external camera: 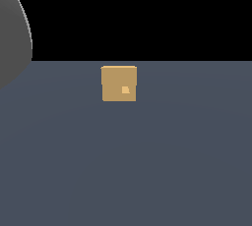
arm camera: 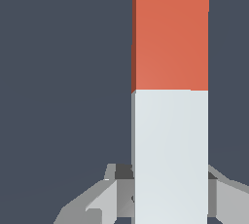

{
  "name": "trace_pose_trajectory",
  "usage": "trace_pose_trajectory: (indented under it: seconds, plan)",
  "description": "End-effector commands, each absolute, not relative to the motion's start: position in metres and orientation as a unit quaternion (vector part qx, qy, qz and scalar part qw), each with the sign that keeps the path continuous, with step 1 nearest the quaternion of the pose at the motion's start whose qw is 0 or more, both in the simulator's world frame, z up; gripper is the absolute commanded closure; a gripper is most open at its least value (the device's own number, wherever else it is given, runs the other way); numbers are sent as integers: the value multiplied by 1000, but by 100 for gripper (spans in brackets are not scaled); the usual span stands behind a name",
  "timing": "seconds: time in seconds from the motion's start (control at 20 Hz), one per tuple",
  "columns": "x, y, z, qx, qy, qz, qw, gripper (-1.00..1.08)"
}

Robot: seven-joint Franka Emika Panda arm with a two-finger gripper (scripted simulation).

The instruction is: Insert the peg into the horizontal hole in a box.

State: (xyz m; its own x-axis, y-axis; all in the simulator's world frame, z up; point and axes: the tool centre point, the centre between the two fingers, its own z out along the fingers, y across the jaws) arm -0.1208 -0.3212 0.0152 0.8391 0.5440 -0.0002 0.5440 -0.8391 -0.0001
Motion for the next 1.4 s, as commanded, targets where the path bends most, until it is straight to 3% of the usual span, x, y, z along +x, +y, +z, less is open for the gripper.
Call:
trace_pose_trajectory:
  seconds: [0.0, 0.35, 0.65, 1.05, 1.35]
  plan:
    - [-121, -321, 15, 959, 283, 0, 0, 108]
    - [-102, -302, 18, 951, 310, 0, 0, 108]
    - [-61, -248, 24, 927, 375, 0, 1, 108]
    - [5, -105, 37, 854, 520, 0, 1, 108]
    - [22, 18, 48, 781, 624, 0, 1, 108]
